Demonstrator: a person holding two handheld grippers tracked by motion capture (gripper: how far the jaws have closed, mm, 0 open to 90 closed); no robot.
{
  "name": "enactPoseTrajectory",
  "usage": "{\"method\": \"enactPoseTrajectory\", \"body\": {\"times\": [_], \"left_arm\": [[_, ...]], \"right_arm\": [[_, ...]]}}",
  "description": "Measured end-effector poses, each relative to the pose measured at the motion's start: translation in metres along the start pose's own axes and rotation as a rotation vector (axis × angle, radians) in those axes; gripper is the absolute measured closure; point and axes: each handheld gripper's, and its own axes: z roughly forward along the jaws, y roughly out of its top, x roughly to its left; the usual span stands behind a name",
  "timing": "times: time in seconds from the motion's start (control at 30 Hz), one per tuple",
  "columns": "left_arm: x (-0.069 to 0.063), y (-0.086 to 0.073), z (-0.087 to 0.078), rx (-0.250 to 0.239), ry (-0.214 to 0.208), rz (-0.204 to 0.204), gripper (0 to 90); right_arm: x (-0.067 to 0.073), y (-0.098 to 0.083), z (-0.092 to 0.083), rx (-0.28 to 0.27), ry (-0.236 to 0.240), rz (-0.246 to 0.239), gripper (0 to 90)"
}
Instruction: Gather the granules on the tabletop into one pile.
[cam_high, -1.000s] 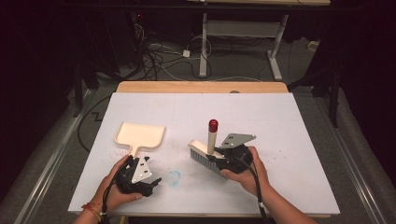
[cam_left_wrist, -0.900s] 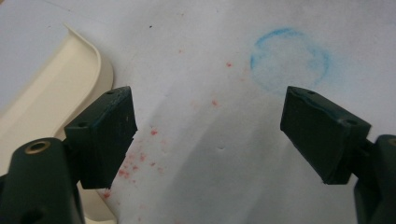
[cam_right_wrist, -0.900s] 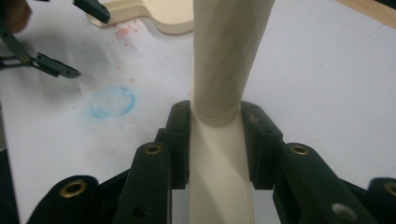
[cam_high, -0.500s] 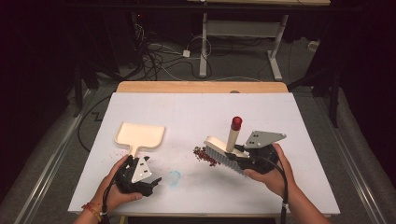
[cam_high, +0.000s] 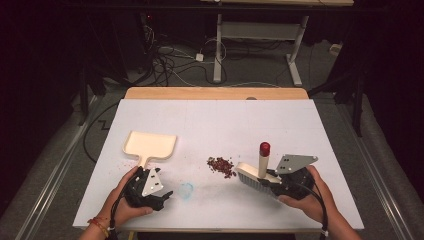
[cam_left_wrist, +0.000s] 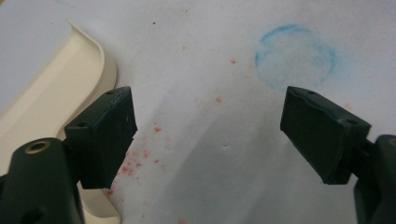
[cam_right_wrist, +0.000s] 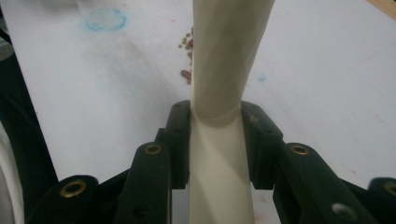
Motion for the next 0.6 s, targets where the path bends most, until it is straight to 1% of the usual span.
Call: {"method": "enactPoseTrajectory", "body": {"times": [0.07, 0.13, 0.17, 0.2, 0.3, 0.37, 0.47, 0.53, 0.6], "left_arm": [[0.0, 0.0, 0.0, -0.002, -0.002, 0.007, 17.8], [0.0, 0.0, 0.001, -0.002, -0.005, 0.004, 17.8], [0.0, 0.0, 0.001, 0.0, -0.005, 0.001, 17.8], [0.0, 0.0, 0.001, 0.001, -0.006, 0.001, 17.8], [0.0, 0.0, 0.002, 0.003, -0.006, 0.003, 17.8], [0.0, 0.0, 0.001, 0.002, -0.004, 0.007, 17.9], [0.0, 0.0, 0.0, 0.0, -0.001, 0.006, 17.9], [0.0, -0.001, 0.0, 0.001, 0.0, 0.005, 17.9], [0.0, 0.0, 0.0, 0.0, 0.001, 0.006, 17.9]], "right_arm": [[0.003, 0.004, 0.008, -0.001, 0.008, -0.011, 67.7], [0.005, 0.008, 0.013, -0.008, 0.003, -0.027, 67.7], [0.005, 0.01, 0.016, -0.007, 0.003, -0.022, 67.7], [0.005, 0.013, 0.019, -0.013, 0.003, -0.027, 67.7], [0.006, 0.019, 0.024, -0.025, 0.007, -0.021, 67.7], [0.008, 0.022, 0.025, -0.017, -0.001, -0.028, 67.7], [0.01, 0.021, 0.019, -0.016, -0.015, -0.046, 67.7], [0.011, 0.02, 0.013, -0.025, -0.022, -0.04, 67.7], [0.01, 0.017, 0.007, -0.045, -0.012, -0.045, 67.7]]}}
